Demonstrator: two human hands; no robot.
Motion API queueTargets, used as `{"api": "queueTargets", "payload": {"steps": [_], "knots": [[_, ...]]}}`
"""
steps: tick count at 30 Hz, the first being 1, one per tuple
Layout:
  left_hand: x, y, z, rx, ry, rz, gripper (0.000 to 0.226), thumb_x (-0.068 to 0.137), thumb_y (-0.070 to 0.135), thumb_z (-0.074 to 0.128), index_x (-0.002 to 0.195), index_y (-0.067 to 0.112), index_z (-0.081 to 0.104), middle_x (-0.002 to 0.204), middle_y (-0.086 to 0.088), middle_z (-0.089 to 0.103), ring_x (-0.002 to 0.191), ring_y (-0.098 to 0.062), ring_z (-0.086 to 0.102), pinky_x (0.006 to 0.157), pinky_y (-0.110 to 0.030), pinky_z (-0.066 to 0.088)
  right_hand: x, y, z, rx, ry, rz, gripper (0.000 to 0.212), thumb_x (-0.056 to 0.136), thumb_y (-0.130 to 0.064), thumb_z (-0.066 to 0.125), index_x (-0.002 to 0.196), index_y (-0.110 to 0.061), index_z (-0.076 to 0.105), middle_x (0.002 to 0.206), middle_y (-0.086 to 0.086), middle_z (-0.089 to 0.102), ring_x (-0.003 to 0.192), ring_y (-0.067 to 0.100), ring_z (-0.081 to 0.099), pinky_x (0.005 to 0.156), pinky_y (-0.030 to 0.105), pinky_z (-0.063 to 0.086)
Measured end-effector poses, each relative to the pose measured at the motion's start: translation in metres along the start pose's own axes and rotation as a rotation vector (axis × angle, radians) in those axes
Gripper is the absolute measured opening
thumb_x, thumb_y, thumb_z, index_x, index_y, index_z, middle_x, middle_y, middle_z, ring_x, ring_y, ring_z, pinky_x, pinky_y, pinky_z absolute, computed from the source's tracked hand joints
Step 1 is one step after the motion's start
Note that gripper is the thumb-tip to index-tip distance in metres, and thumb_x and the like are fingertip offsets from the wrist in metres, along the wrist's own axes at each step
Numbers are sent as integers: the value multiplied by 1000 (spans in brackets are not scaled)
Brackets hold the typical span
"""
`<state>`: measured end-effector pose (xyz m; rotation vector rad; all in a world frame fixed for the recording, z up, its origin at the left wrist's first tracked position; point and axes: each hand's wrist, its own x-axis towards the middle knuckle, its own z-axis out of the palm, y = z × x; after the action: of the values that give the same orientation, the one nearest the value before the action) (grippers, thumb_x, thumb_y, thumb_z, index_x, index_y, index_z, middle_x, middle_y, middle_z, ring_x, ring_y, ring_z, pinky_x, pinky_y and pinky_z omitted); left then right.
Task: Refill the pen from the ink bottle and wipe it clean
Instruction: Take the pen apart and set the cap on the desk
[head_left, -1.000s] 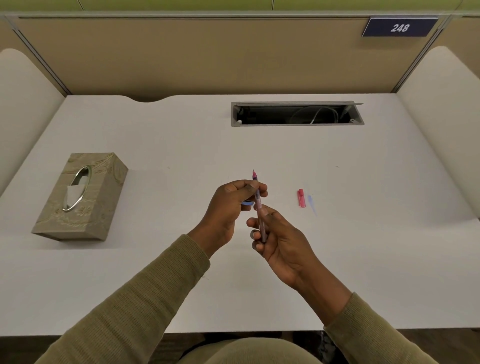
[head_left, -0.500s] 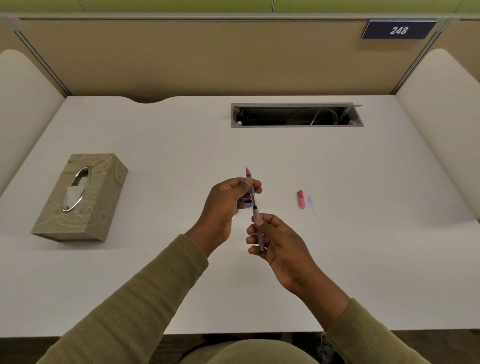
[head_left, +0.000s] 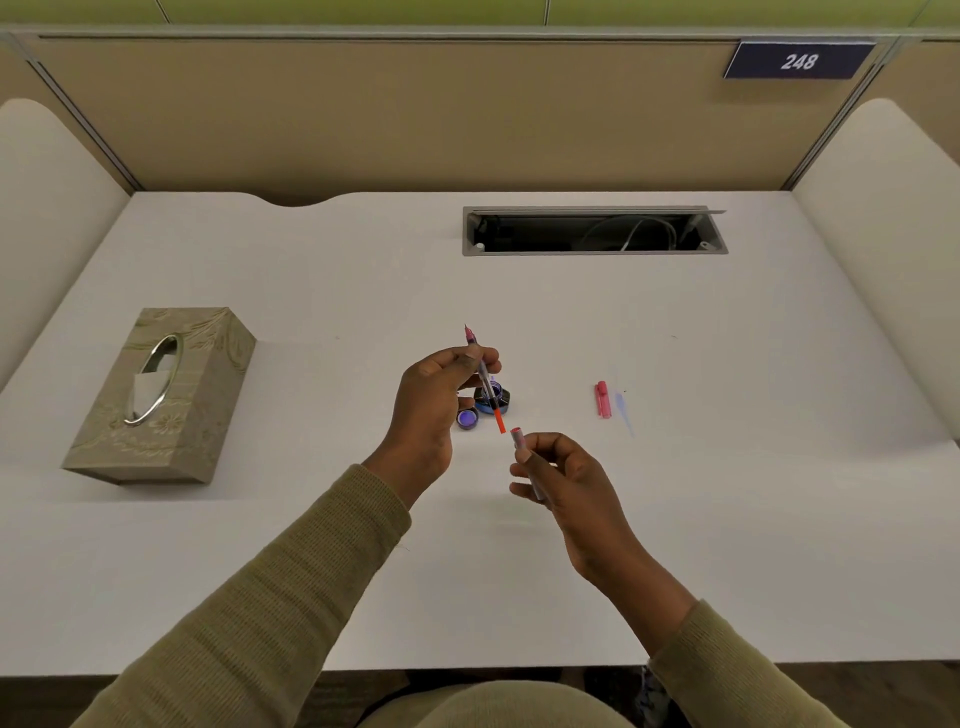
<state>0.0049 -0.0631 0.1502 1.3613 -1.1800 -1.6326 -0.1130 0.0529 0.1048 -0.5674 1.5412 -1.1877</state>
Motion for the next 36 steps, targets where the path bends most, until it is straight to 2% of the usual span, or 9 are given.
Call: {"api": "queueTargets", "payload": {"steps": [4, 6, 12, 17, 19, 22, 26, 30, 36], "knots": [[-1, -5, 0, 1, -2, -28, 24, 102, 23, 49, 100, 17, 73, 99, 2, 74, 100, -15, 64, 89, -39, 46, 18, 16, -15, -174, 142, -84, 7, 91, -32, 70, 96, -27, 72, 89, -3, 73, 84, 17, 64, 76, 36, 57], [-1, -8, -1, -3, -2, -36, 24, 101, 22, 50, 96, 18, 73, 95, 3, 75, 94, -11, 66, 88, -40, 46, 30, 25, -28, -280, 249, -137, 5, 92, -31, 69, 94, -28, 71, 86, -5, 73, 76, 12, 61, 64, 27, 49], [-3, -18, 1, 16, -21, -63, 23, 100, 24, 53, 94, 18, 75, 88, 7, 77, 85, -4, 67, 94, -45, 48, 75, 46, -78, -635, 530, -188, 12, 91, -26, 65, 99, -17, 70, 92, 0, 70, 85, 18, 61, 71, 26, 38], [-8, -25, 9, 45, -48, -70, 23, 100, 22, 53, 91, 21, 74, 76, 18, 76, 67, 12, 64, 90, -40, 46, 93, 57, -99, -743, 571, -131, 13, 93, -23, 62, 100, -14, 66, 100, 7, 63, 83, 19, 55, 72, 29, 38], [-8, -26, 11, 50, -52, -77, 23, 100, 22, 53, 90, 22, 74, 74, 18, 75, 70, 8, 64, 87, -37, 45, 97, 57, -101, -777, 587, -124, 14, 93, -24, 61, 101, -13, 65, 102, 9, 62, 81, 19, 51, 73, 30, 38], [-8, -27, 12, 61, -50, -85, 23, 99, 24, 54, 90, 22, 75, 76, 17, 76, 84, -4, 62, 85, -35, 45, 101, 55, -101, -799, 595, -124, 16, 94, -25, 61, 102, -12, 64, 104, 9, 61, 82, 20, 50, 73, 31, 39], [-9, -30, 13, 63, -51, -95, 23, 99, 25, 55, 90, 22, 76, 84, 11, 77, 92, -12, 63, 86, -37, 46, 108, 52, -100, -814, 568, -146, 15, 94, -26, 61, 101, -13, 64, 101, 9, 61, 87, 26, 57, 73, 33, 42], [-9, -32, 15, 69, -61, -100, 23, 99, 25, 54, 94, 20, 76, 92, 6, 77, 96, -14, 62, 82, -35, 45, 113, 49, -102, -825, 549, -154, 21, 92, -29, 63, 105, -13, 64, 104, 8, 61, 95, 30, 61, 76, 34, 45], [-8, -33, 14, 65, -59, -107, 23, 99, 25, 54, 92, 21, 76, 91, 5, 77, 95, -13, 63, 84, -36, 46, 109, 52, -103, -833, 574, -198, 37, 89, -43, 63, 114, -16, 63, 109, 5, 63, 103, 28, 60, 78, 39, 52]]}}
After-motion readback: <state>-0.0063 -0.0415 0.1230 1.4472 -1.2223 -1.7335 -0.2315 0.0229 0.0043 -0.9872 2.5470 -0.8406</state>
